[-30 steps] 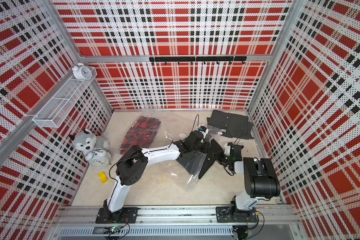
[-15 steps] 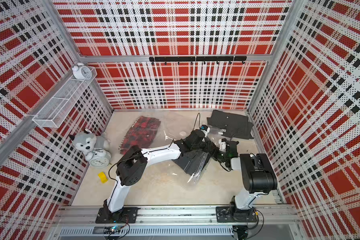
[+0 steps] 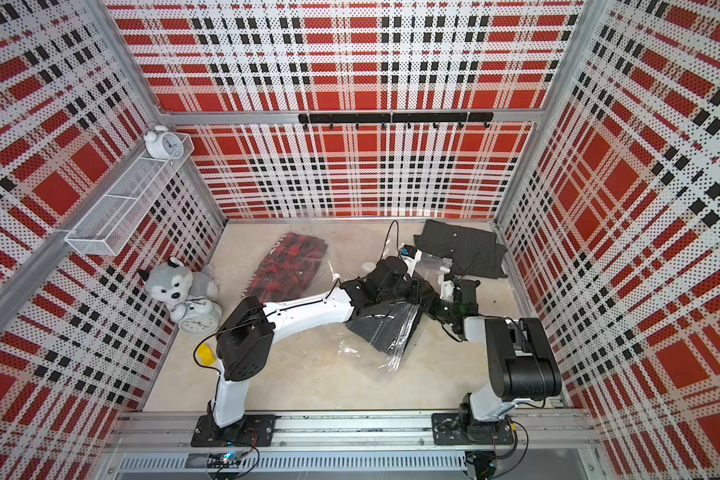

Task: Place the folded shirt into the vacuum bag
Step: Place the shirt in the vacuum bag.

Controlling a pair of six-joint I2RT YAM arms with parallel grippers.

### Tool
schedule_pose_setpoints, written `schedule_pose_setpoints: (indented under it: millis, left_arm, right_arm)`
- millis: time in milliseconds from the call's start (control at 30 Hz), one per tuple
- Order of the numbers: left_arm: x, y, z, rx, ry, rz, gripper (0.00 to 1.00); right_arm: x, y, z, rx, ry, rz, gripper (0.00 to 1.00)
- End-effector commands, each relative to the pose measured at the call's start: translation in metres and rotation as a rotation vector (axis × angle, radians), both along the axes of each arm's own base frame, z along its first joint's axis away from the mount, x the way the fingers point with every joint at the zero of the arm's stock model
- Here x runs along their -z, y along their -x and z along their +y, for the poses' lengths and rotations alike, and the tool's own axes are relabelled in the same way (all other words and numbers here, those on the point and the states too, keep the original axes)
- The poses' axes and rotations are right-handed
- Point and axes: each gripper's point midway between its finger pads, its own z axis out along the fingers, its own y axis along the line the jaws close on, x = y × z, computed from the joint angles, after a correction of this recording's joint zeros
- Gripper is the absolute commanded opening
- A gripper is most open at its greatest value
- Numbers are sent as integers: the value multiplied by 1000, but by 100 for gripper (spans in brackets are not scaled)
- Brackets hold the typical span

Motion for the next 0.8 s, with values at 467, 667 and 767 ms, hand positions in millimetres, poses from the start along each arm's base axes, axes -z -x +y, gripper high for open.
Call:
schedule_pose_setpoints:
  millis: [467, 667, 767]
  left_arm:
    - [-36, 11, -12, 38, 100, -28, 0]
    - [-33, 8, -10, 30, 92, -29, 0]
    - [-30, 5, -7, 21, 84, -29, 0]
  right_arm:
    - [3, -39, 36, 34, -136, 2, 10]
    - [11, -35, 36, 36, -138, 17, 22]
    - [11, -24, 35, 34, -134, 18, 40]
